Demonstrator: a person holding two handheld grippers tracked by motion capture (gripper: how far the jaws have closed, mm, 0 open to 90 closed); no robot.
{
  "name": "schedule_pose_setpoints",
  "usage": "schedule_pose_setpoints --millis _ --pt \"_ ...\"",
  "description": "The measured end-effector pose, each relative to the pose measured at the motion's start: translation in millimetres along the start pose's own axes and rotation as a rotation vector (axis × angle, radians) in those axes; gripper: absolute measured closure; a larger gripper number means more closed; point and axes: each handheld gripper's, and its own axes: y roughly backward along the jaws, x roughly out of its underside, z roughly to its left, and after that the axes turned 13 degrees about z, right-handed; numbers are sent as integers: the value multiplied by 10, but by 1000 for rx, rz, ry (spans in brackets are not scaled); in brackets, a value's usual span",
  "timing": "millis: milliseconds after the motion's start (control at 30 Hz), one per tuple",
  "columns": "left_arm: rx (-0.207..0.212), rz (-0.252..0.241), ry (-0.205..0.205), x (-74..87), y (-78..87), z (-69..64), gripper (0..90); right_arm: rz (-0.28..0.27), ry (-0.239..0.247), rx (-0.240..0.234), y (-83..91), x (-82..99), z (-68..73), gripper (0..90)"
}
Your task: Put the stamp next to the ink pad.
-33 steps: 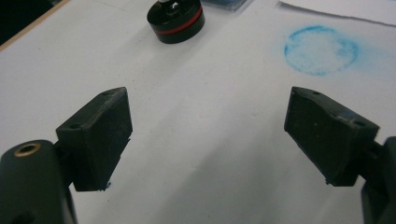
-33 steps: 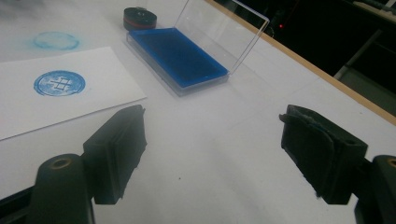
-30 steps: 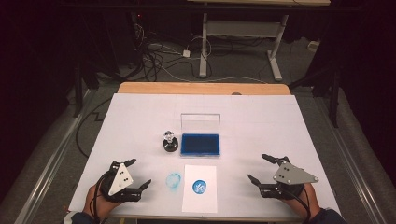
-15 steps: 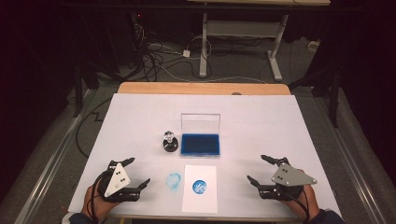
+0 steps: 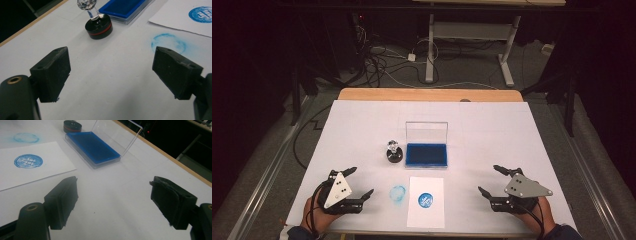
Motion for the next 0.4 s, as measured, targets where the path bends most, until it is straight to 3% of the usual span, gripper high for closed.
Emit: schedule_pose_setpoints --millis 400 --pt "5 1 1 -1 -22 29 143 11 -23 8 -65 14 -47 216"
